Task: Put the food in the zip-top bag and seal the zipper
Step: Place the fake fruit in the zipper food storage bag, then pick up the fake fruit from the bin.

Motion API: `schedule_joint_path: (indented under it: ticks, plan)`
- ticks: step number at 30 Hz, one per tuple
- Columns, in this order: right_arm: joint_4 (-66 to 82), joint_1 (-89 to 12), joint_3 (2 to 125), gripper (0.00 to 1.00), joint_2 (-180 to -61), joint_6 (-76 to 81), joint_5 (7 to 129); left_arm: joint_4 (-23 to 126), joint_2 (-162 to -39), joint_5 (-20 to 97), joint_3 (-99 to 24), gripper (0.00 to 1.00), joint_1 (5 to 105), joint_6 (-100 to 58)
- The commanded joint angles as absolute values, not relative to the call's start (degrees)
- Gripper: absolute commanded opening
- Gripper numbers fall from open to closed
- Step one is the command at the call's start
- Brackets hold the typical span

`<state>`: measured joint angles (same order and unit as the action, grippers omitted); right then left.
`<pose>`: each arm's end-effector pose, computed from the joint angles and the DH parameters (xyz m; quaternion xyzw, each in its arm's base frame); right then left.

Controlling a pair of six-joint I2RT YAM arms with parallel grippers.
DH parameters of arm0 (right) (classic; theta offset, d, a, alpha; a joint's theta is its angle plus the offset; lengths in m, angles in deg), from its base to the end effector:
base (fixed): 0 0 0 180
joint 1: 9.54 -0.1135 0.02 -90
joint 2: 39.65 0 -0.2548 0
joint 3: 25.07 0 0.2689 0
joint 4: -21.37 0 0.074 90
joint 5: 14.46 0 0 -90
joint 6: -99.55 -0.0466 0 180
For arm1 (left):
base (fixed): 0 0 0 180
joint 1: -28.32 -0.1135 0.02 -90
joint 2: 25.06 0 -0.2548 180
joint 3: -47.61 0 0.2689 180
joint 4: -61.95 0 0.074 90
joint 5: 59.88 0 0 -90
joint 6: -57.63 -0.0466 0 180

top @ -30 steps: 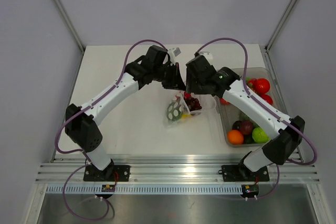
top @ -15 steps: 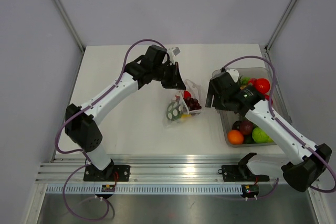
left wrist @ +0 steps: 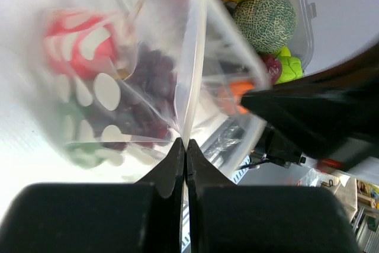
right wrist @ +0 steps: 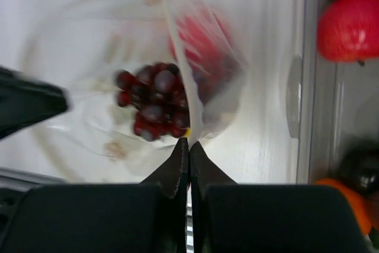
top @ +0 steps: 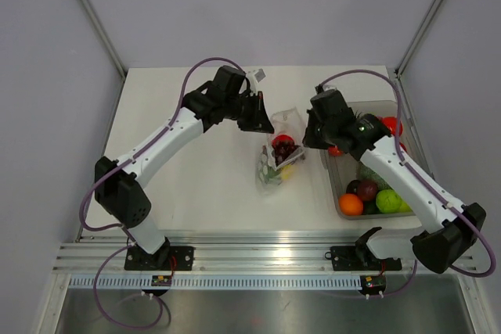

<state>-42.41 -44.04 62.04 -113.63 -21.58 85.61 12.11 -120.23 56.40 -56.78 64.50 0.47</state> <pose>0.2416 0.1562 0.3268 0.0020 0.9384 0.1123 0.3267 0.3077 -0.2506 0.3350 0.1207 0.8816 -0.4007 0.2182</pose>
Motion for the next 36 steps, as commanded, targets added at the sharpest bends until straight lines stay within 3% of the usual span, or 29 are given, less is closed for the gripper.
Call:
schedule_joint_path:
  ticks: [1,5,17,19,20,22,24,30,36]
  plan:
    - [-39.5,-43.9,74.7,0.00,-113.4,-17.4,83.1,11.5,-116.0,55.3,-61.8,0.00,63.0,-1.0]
    - [-39.2,-44.0,79.9,0.00,-114.9,-15.9,81.7,9.5,-115.1,52.8,-65.4,0.00,61.9,-1.5]
    - [-35.0,-43.9,70.1,0.02,-120.9,-16.7,85.4,14.8,-116.5,55.0,-54.3,0.00,61.8,0.0]
    - [-36.2,-43.9,71.0,0.26,-120.3,-16.1,86.0,14.3,-115.9,54.6,-55.0,0.00,61.7,-0.5]
    - [-36.6,-43.9,72.1,0.54,-120.0,-15.8,87.2,13.6,-115.9,54.2,-56.0,0.00,61.7,-0.6]
    - [-37.7,-43.6,72.9,0.68,-118.7,-15.4,88.5,13.1,-115.8,54.2,-56.7,0.00,61.6,-1.1]
    - [-38.4,-42.0,73.3,0.77,-117.4,-15.6,88.4,13.2,-115.8,54.1,-56.7,0.00,61.6,-1.1]
    - [-38.2,-32.1,69.5,0.83,-109.8,-16.5,87.8,14.2,-116.1,55.2,-55.8,0.00,61.6,-0.5]
    - [-38.0,-19.1,63.9,0.88,-113.1,-22.6,85.1,15.1,-116.5,56.0,-55.8,0.00,61.6,0.1]
